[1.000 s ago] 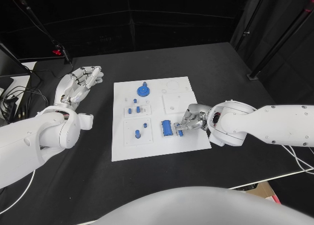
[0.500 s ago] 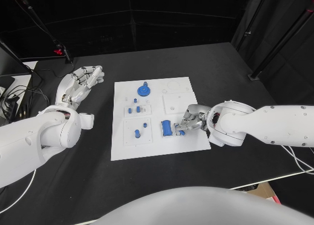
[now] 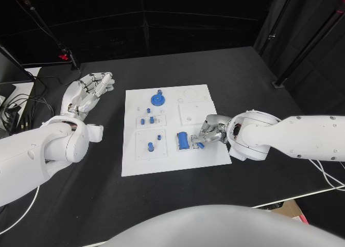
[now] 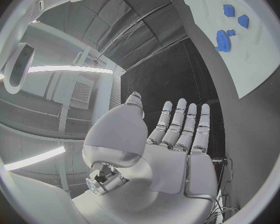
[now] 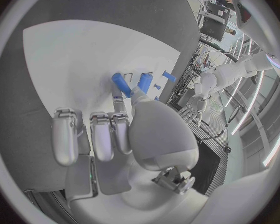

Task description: Assemble the parts on the task board

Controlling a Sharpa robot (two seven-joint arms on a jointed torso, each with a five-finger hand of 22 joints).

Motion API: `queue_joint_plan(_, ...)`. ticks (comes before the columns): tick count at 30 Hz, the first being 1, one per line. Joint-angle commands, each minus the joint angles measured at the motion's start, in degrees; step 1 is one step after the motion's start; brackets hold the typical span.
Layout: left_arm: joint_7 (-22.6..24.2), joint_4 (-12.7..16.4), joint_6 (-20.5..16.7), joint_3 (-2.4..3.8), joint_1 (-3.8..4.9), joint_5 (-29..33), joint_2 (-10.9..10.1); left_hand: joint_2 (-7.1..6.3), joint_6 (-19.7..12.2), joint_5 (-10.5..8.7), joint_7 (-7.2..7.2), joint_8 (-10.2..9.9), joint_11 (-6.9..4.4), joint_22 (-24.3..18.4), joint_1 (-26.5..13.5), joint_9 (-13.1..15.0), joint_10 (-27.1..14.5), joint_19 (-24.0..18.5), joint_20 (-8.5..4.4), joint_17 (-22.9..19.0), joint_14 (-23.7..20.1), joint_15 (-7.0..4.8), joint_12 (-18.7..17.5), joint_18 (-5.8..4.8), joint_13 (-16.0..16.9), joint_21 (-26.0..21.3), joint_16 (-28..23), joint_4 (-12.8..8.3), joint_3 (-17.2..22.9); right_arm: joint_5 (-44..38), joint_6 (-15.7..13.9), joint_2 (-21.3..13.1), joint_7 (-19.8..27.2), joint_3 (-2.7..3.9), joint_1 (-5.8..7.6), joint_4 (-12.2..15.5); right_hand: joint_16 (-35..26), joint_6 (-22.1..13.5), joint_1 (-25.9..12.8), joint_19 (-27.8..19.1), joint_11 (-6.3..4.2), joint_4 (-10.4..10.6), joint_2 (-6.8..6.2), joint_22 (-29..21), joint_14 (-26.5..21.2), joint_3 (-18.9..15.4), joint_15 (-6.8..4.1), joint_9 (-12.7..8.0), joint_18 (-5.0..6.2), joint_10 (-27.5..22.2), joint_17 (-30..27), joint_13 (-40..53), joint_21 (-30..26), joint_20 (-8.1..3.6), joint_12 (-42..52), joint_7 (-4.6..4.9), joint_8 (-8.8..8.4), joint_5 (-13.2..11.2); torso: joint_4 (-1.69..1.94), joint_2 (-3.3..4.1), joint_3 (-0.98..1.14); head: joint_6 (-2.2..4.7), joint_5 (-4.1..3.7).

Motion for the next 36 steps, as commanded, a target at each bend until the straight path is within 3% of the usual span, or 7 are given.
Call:
queue_joint_plan(1,0.49,-0.01,0.5,0.06,0.09,0.06,0.09,0.4,-0.35,0.25,7.78,0.18,0.02,-0.09,-0.03,-0.06,-0.24,-0.24,0.0,-0.05,0.21,-0.16,0.2,-0.57,-0.05,0.26,0.27,0.04,-0.36,-0.5,0.14,-0.07,0.04,0.0,0.04,0.14,0.14,0.5,-1.73,3.82,0.23,0.02,0.03,13.53,6.07,-1.79,-0.06,-0.03,-0.16,5.96,15.07,15.08,-0.27,-0.04,0.36,0.09,-0.51,0.35,0.0,-0.02,-0.02,0.0,-0.06)
queue_joint_plan(13,0.45,-0.09,0.58,0.06,0.09,0.06,0.18,0.46,-0.38,0.27,7.78,0.19,0.03,-0.08,0.02,-0.07,-0.26,-0.24,0.0,-0.11,0.21,-0.16,0.23,-0.57,-0.05,0.26,0.3,0.03,-0.37,-0.5,-0.54,-0.04,0.42,0.0,0.04,0.05,0.14,1.14,-4.22,3.94,0.15,-0.01,2.51,13.62,6.07,-5.33,-0.08,0.2,-0.21,5.96,15.07,15.08,-0.06,-0.02,0.36,-0.02,-0.77,2.22,0.03,0.01,0.0,0.0,-0.3)
queue_joint_plan(18,0.42,-0.1,0.6,0.06,0.09,0.06,0.2,0.46,-0.38,0.27,7.78,0.19,0.03,-0.08,0.02,-0.07,-0.26,-0.24,0.0,-0.11,0.21,-0.16,0.23,-0.57,-0.05,0.26,0.3,0.03,-0.37,-0.52,-0.23,-0.1,0.27,0.0,0.04,-0.09,0.14,1.39,0.31,4.01,-0.1,-1.08,2.87,13.68,6.07,-5.13,-0.31,0.27,-0.25,5.96,15.07,15.08,0.08,-0.18,0.36,-0.3,-0.99,3.51,0.04,-0.02,0.01,0.0,-0.35)
queue_joint_plan(22,0.36,-0.15,0.59,0.06,0.09,0.06,0.19,0.46,-0.38,0.27,7.78,0.19,0.03,-0.08,0.02,-0.07,-0.26,-0.24,0.0,-0.11,0.21,-0.16,0.23,-0.57,-0.05,0.26,0.3,0.03,-0.37,-0.71,0.07,0.03,0.27,0.0,0.04,-0.29,0.14,1.64,2.74,4.04,-0.17,-1.52,2.51,13.7,6.07,-5.3,-0.37,0.32,-0.27,5.96,15.07,15.08,0.14,-0.25,0.36,-0.39,-1.11,2.84,-0.06,-0.02,-0.02,0.0,-0.35)
queue_joint_plan(26,0.28,-0.25,0.61,0.06,0.09,0.06,0.27,0.49,-0.39,0.28,7.78,0.2,0.03,-0.08,0.04,-0.07,-0.26,-0.25,0.0,-0.12,0.21,-0.16,0.24,-0.57,-0.05,0.27,0.31,0.03,-0.37,-1.17,0.42,0.55,0.3,0.0,0.04,-0.66,0.14,2.7,7.63,4.13,-0.78,-3.87,3.37,13.78,6.07,-3.33,-0.78,0.54,-0.31,5.96,15.07,15.08,0.34,-0.53,0.36,-1.14,-0.86,3.47,0.0,-0.03,0.01,0.0,-0.43)
queue_joint_plan(36,0.22,-0.22,0.59,0.06,0.09,0.06,0.23,0.58,-0.42,0.33,7.79,0.21,0.03,-0.1,0.1,-0.07,-0.28,-0.27,0.0,-0.18,0.2,-0.16,0.26,-0.57,-0.06,0.27,0.35,0.03,-0.37,-2.1,-0.73,1.35,0.74,0.01,0.04,-1.5,0.14,3.63,8.79,4.24,-1.06,-4.09,3.78,13.86,6.07,-2.56,-0.99,0.7,-0.38,5.96,15.07,15.08,0.56,-0.75,0.36,-1.42,-0.69,3.28,0.04,0.01,-0.01,0.0,-0.21)
